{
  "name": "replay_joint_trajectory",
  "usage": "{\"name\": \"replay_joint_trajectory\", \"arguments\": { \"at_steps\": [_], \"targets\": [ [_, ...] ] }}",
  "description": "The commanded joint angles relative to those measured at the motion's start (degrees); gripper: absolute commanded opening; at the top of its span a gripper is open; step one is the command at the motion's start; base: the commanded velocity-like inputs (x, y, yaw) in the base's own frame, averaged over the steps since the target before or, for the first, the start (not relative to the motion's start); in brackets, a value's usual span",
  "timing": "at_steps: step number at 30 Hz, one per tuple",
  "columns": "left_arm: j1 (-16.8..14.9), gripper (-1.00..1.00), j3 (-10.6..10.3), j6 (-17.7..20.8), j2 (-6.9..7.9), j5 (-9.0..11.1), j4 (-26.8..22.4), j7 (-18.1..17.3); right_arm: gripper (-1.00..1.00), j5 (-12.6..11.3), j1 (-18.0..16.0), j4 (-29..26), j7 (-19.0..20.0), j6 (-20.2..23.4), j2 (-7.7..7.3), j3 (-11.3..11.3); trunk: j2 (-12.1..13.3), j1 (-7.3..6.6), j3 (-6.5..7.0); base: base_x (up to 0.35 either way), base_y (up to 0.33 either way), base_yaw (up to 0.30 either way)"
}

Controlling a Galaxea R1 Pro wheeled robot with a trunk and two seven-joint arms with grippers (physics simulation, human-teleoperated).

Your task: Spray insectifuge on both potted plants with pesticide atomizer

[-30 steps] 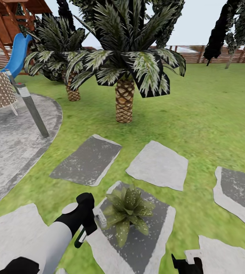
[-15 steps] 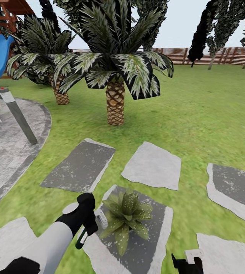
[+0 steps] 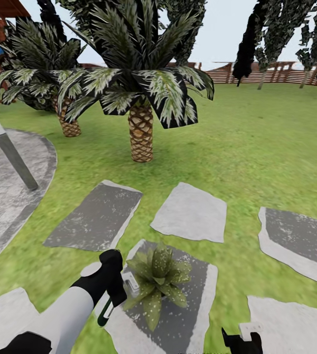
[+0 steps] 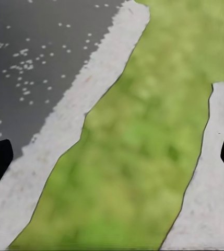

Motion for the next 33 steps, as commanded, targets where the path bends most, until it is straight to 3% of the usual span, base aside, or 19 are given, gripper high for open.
{"name": "replay_joint_trajectory", "arguments": {
  "at_steps": [1, 13, 22, 33],
  "targets": [
    [-0.01, -1.00, -0.04, 0.42, 0.04, -0.40, -0.19, -0.54, 1.00, 0.13, -0.05, 0.06, 0.38, -0.19, 0.00, -0.49, -0.02, -0.01, -0.05, 0.000, 0.000, -0.265],
    [-0.01, -1.00, -0.02, 0.49, -0.06, -0.41, -0.45, -0.43, 1.00, 0.20, -0.05, 0.12, 0.38, -0.18, -0.02, -0.49, -0.02, -0.01, -0.05, 0.000, 0.049, -0.267],
    [-0.01, -1.00, -0.02, 0.48, -0.09, -0.41, -0.41, -0.42, 1.00, 0.20, -0.05, 0.12, 0.38, -0.18, 0.01, -0.49, -0.02, -0.01, -0.05, 0.000, 0.273, -0.069],
    [-0.01, -1.00, -0.10, 0.42, -0.09, -0.41, -0.46, -0.42, 1.00, 0.20, -0.05, 0.12, 0.38, -0.23, 0.01, -0.44, -0.02, -0.01, -0.05, -0.022, 0.034, -0.193]
  ]
}}
